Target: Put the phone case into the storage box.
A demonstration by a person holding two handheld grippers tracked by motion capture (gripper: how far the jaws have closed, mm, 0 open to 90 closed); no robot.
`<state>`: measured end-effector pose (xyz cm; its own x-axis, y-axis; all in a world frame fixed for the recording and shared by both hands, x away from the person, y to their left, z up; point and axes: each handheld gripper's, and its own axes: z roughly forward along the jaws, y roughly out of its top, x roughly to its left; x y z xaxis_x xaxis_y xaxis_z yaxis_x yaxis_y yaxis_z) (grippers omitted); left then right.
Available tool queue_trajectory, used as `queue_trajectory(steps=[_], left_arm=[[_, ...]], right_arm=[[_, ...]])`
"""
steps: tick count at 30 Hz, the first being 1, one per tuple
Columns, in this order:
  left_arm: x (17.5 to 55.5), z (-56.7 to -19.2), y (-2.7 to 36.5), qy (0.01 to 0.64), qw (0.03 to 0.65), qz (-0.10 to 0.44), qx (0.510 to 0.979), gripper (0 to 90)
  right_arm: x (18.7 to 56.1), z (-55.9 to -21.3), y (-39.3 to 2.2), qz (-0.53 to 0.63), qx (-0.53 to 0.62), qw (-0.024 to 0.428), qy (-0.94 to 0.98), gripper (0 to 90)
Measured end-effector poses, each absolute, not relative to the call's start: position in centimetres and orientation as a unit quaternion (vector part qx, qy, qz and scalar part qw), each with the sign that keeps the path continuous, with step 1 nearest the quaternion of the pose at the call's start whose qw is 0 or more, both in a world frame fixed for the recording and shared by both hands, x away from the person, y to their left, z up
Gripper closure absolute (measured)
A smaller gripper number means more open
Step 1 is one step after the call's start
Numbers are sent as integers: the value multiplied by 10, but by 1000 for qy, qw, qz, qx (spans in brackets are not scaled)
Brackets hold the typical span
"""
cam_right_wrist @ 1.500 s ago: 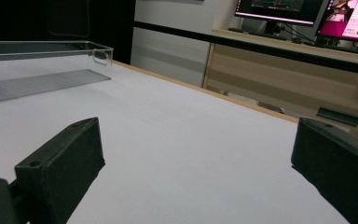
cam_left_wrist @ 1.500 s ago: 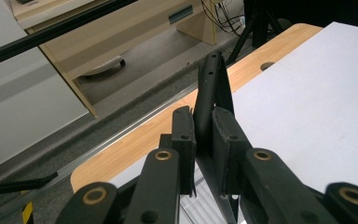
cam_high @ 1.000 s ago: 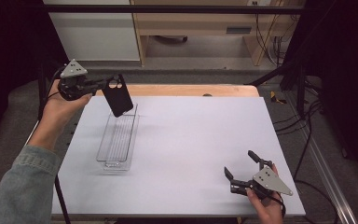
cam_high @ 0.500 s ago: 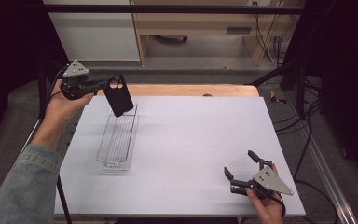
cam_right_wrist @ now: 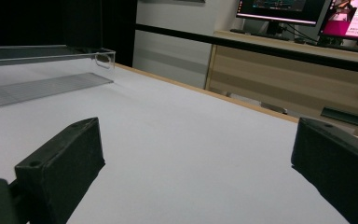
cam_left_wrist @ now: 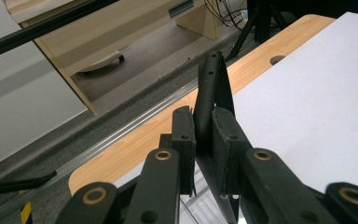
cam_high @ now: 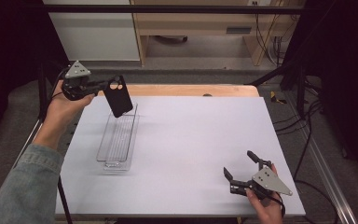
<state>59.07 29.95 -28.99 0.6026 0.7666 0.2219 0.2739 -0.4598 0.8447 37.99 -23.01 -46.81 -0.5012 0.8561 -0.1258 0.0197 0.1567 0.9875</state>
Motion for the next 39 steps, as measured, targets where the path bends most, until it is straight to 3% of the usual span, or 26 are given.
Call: queue_trajectory(steps=[39], left_arm=[[610, -334, 296, 331, 380, 301, 810, 799]], right_arm=[[382, -469, -232, 559, 336, 374, 660, 25]])
